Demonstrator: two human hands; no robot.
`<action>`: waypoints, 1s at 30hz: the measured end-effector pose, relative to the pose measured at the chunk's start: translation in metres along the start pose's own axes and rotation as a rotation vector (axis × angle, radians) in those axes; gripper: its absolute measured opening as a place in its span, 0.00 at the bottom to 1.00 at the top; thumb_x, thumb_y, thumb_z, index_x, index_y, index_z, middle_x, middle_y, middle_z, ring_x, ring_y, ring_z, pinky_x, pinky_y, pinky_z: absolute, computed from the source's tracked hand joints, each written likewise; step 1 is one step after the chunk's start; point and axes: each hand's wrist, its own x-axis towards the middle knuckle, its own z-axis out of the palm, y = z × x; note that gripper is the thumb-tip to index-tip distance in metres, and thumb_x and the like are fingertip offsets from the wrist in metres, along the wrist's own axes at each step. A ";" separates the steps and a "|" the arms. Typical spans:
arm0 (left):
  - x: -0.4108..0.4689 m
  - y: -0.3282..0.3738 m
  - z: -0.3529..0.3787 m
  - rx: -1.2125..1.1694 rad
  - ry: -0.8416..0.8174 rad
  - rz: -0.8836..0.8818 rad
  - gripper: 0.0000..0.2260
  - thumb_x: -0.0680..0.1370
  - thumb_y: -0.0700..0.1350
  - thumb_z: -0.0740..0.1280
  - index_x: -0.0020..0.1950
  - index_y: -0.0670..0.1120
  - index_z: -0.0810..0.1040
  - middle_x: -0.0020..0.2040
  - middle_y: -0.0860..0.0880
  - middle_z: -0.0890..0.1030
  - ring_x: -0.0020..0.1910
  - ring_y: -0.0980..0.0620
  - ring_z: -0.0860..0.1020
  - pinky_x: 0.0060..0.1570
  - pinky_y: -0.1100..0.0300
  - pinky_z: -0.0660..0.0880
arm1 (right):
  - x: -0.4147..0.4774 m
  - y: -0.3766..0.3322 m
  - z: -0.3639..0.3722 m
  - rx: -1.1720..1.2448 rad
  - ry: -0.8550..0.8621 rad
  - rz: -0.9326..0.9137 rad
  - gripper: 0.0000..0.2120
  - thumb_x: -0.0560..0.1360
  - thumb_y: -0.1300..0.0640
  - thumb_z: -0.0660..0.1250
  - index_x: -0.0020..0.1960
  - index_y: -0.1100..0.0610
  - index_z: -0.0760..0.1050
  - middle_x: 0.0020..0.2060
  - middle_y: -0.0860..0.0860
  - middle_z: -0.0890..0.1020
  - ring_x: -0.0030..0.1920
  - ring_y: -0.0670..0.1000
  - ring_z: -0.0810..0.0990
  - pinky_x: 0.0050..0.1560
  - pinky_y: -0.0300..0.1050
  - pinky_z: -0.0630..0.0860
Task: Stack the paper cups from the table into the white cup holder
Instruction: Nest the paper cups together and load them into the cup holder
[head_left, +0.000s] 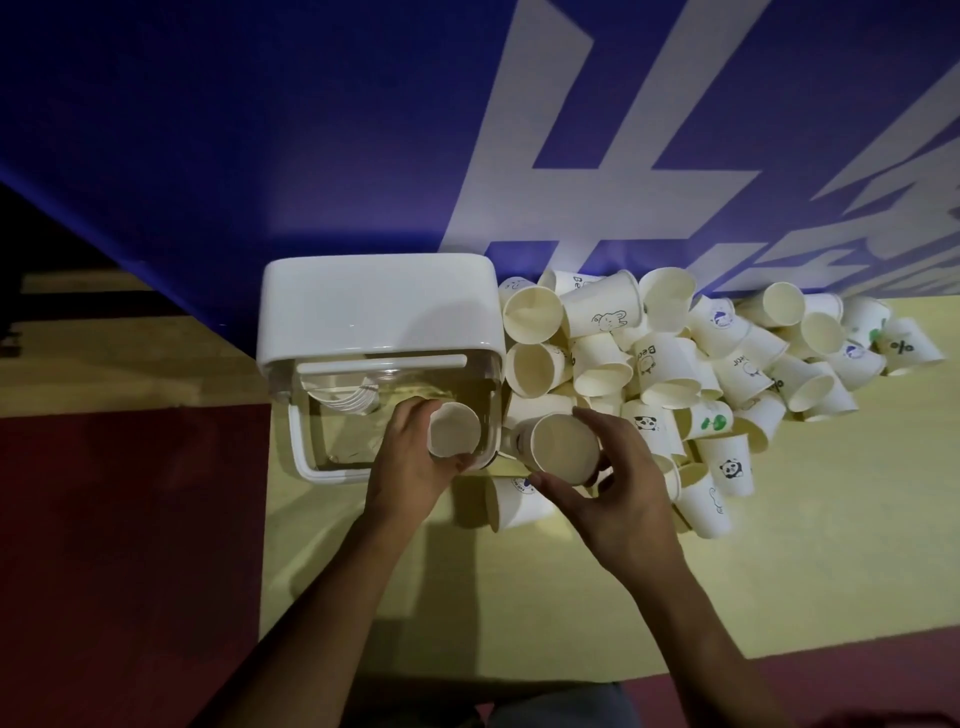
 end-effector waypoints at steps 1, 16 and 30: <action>0.001 -0.001 0.001 -0.002 -0.011 -0.022 0.33 0.66 0.49 0.83 0.68 0.49 0.76 0.66 0.53 0.74 0.63 0.51 0.75 0.59 0.54 0.75 | 0.001 0.000 0.003 -0.001 -0.008 -0.002 0.35 0.66 0.44 0.82 0.68 0.49 0.74 0.60 0.42 0.77 0.49 0.45 0.77 0.40 0.30 0.72; -0.012 -0.025 -0.012 -0.251 -0.103 -0.197 0.30 0.78 0.43 0.73 0.77 0.56 0.66 0.73 0.55 0.73 0.70 0.54 0.73 0.70 0.50 0.72 | 0.039 -0.011 0.102 -0.082 -0.204 -0.066 0.35 0.67 0.41 0.77 0.70 0.49 0.72 0.63 0.44 0.78 0.56 0.52 0.81 0.47 0.55 0.81; 0.003 -0.018 -0.008 -0.099 -0.127 -0.133 0.18 0.85 0.45 0.61 0.75 0.54 0.72 0.65 0.56 0.81 0.62 0.55 0.79 0.60 0.60 0.74 | 0.052 0.004 0.119 -0.251 -0.414 0.029 0.34 0.78 0.41 0.69 0.81 0.44 0.61 0.79 0.42 0.65 0.68 0.54 0.76 0.58 0.55 0.80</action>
